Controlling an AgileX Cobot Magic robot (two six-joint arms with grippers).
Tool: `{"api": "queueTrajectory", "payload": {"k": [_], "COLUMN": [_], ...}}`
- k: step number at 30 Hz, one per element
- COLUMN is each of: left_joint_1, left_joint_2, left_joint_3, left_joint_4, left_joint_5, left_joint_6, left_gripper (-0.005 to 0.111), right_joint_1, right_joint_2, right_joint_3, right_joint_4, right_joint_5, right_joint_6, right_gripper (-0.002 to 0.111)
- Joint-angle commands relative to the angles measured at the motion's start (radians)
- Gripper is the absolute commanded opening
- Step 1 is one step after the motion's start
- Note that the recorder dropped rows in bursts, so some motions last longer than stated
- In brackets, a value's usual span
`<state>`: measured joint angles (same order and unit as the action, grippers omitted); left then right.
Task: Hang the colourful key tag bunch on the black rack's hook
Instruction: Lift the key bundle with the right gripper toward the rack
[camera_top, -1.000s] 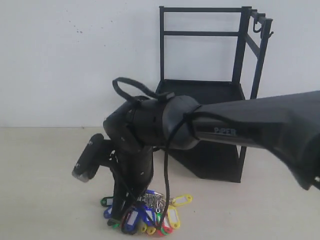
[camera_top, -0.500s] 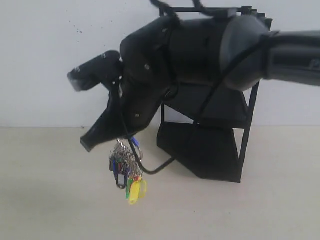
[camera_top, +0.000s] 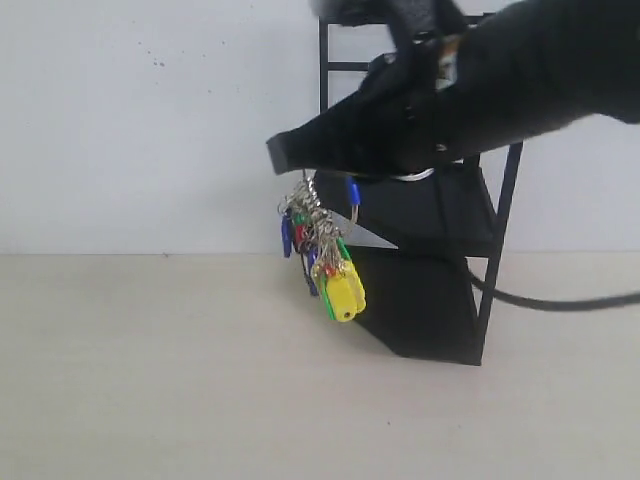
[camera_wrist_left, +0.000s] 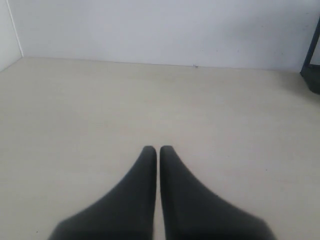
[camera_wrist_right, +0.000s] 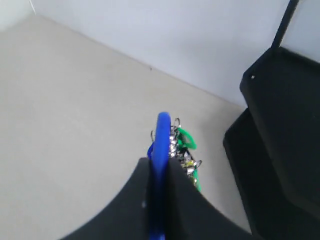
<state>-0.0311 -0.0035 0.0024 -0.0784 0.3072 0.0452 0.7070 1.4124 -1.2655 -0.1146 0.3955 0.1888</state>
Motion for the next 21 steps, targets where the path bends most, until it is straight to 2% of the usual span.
{"api": "queueTrajectory", "payload": {"k": [1, 3, 7, 9, 13, 17, 19, 21], "left_joint_1": [0.003, 0.003, 0.003, 0.003, 0.003, 0.003, 0.003, 0.003], "left_joint_2": [0.004, 0.004, 0.004, 0.004, 0.004, 0.004, 0.004, 0.004], "left_joint_3": [-0.002, -0.002, -0.002, -0.002, -0.002, -0.002, -0.002, -0.002], "left_joint_4": [-0.002, -0.002, -0.002, -0.002, -0.002, -0.002, -0.002, -0.002], "left_joint_5": [-0.011, -0.011, -0.011, -0.011, -0.011, -0.011, -0.011, -0.011], "left_joint_6": [0.000, 0.000, 0.000, 0.000, 0.000, 0.000, 0.000, 0.000], "left_gripper": [0.004, 0.004, 0.004, 0.004, 0.004, 0.004, 0.004, 0.004], "right_joint_1": [-0.075, -0.084, -0.047, -0.062, -0.079, -0.025, -0.031, -0.073], "right_joint_2": [-0.196, -0.242, -0.253, -0.268, -0.293, -0.286, -0.298, -0.326], "right_joint_3": [0.227, 0.300, 0.318, 0.318, 0.318, 0.318, 0.305, 0.293], "right_joint_4": [-0.006, -0.021, -0.092, -0.104, -0.080, -0.074, -0.086, -0.105], "right_joint_5": [-0.438, -0.476, -0.150, -0.166, -0.336, -0.220, -0.140, -0.155], "right_joint_6": [0.226, 0.254, 0.127, 0.124, 0.211, 0.121, 0.053, 0.097], "right_gripper": [0.000, 0.000, 0.000, 0.000, 0.000, 0.000, 0.000, 0.000]}}
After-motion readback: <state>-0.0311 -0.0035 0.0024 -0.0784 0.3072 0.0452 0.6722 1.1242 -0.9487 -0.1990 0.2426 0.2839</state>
